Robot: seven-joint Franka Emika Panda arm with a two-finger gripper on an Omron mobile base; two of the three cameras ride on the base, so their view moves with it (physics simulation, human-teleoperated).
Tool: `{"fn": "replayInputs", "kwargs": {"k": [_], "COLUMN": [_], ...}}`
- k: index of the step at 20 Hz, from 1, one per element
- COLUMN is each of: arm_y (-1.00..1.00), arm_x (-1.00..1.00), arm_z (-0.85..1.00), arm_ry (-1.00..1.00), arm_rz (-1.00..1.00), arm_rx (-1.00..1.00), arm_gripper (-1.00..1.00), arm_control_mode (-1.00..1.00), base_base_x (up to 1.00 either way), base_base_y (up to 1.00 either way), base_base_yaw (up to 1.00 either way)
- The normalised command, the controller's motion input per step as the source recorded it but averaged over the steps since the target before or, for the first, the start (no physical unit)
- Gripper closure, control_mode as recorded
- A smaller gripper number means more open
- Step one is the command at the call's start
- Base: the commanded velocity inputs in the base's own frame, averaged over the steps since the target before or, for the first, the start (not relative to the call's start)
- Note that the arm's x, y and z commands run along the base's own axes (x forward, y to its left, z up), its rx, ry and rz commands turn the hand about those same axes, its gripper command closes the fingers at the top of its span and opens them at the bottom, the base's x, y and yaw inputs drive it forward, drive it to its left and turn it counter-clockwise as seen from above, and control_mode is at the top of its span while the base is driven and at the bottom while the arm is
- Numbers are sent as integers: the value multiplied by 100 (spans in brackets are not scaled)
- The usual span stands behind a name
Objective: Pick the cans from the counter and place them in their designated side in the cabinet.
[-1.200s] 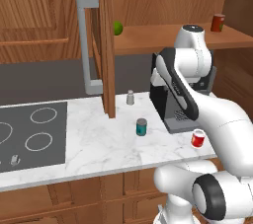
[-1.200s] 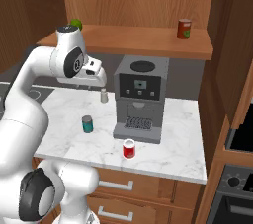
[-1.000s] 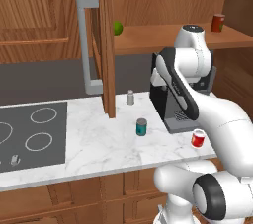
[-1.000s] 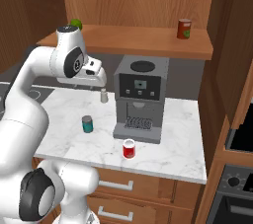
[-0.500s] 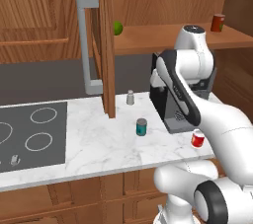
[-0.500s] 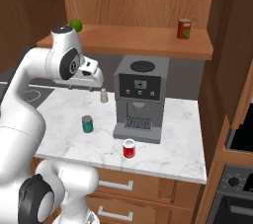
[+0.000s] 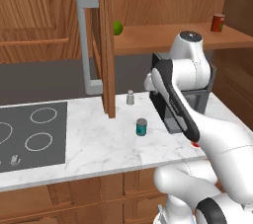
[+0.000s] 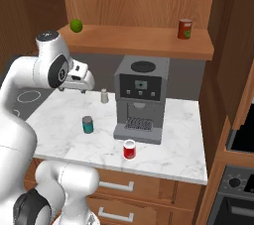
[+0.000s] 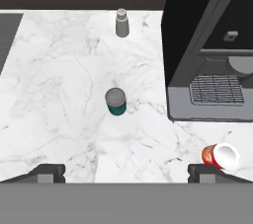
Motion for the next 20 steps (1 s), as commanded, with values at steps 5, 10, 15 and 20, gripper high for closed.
{"fn": "replayInputs", "kwargs": {"k": [5,10,15,20], "arm_y": [24,14,1,0], "arm_x": [0,0,1,2], "arm_z": [0,0,0,0], "arm_ry": [-3,0,0,1], "arm_rz": [0,0,0,0], "arm_rx": [0,0,0,0], "arm_gripper": [-100,-100,-100,-100], "arm_control_mode": [-100,-100,-100,-100], "base_base_x": [0,0,0,0], "base_base_y": [0,0,0,0], "base_base_yaw": [0,0,0,0]}}
